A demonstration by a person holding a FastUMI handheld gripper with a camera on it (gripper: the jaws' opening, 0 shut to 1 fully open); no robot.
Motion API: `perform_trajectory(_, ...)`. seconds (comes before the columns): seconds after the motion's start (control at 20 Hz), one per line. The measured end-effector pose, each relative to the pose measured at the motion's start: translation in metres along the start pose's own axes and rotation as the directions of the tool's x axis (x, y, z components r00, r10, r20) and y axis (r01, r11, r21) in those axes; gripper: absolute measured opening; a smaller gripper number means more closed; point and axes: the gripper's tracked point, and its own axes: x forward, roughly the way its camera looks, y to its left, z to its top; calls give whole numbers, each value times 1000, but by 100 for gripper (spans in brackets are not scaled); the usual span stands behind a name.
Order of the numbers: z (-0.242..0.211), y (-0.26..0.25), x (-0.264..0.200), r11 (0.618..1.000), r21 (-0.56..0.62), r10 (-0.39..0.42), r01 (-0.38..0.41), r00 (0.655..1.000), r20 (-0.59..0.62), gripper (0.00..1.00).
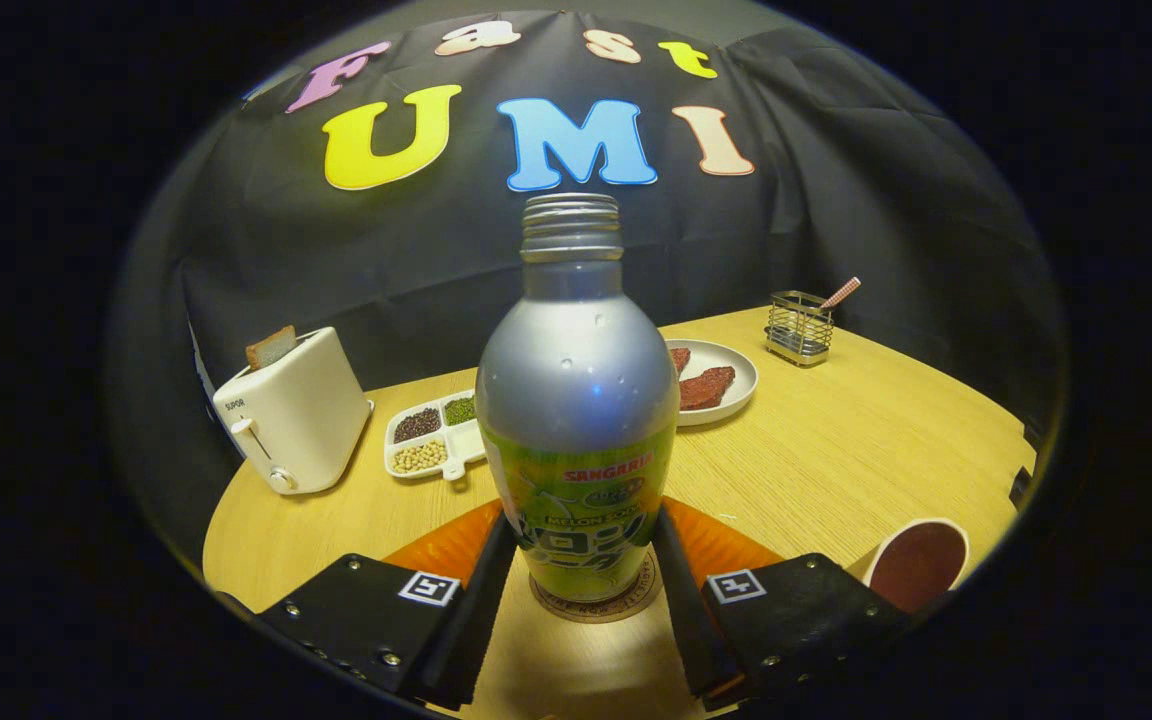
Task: Take the bottle from table, then pour the juice into the cup, finally place the bottle on the coaster
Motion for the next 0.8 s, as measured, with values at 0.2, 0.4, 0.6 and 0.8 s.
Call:
perform_trajectory(0.2, -6, 1, 13, 1000, -21, -8, 8, 1000, -1, 77)
perform_trajectory(0.4, -16, 5, 20, 999, -49, 2, -3, 1000, -15, 77)
perform_trajectory(0.6, -21, 2, 20, 996, -84, -6, 4, 1000, -26, 79)
perform_trajectory(0.8, -22, 2, 19, 996, -85, 7, -9, 1000, -24, 79)
